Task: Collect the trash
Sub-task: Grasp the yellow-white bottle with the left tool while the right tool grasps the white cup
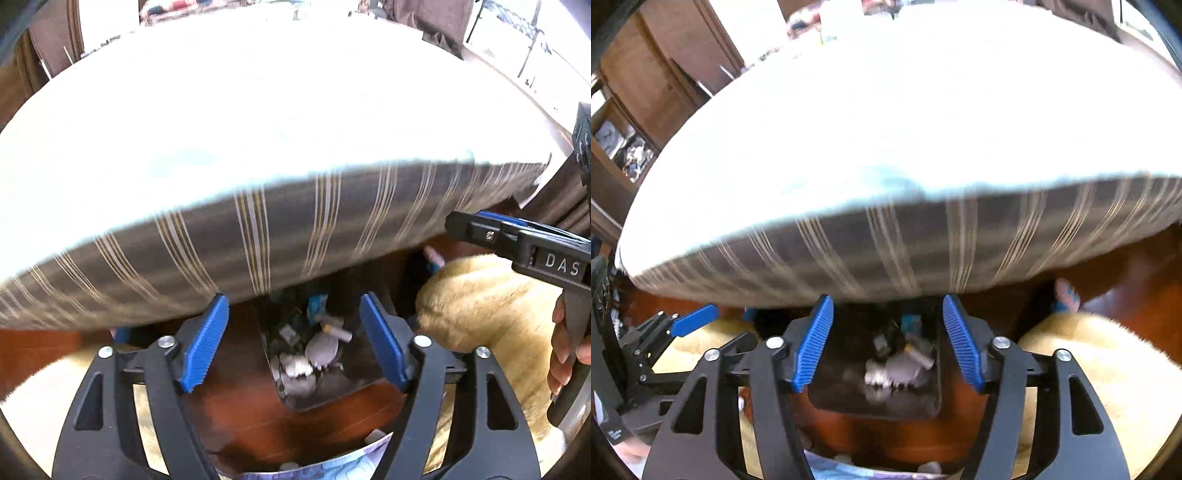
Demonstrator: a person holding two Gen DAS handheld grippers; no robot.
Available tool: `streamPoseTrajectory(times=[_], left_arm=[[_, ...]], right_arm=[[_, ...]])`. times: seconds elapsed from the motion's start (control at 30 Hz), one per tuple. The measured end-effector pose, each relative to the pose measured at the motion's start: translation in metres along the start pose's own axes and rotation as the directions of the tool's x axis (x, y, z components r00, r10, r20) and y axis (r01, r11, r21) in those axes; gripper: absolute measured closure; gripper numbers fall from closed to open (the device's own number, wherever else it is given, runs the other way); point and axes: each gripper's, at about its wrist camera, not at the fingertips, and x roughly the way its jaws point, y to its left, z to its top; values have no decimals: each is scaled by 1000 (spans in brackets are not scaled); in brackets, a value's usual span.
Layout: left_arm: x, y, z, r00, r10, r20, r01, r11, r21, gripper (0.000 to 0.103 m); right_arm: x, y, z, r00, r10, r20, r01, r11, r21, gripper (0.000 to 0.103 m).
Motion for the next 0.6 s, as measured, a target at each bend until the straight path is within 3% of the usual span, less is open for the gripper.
streamPoseTrajectory(times=[0.27, 0.6], left_arm=[[-46, 2, 51, 991, 27, 128, -32, 999, 34, 21], [-52, 12, 111, 981, 38, 192, -43, 999, 24, 21]], right_arm=[[-47, -3, 51, 989, -18, 147, 25, 999, -45, 31], [-38, 16, 112, 982, -19, 189, 39, 994, -106, 31]])
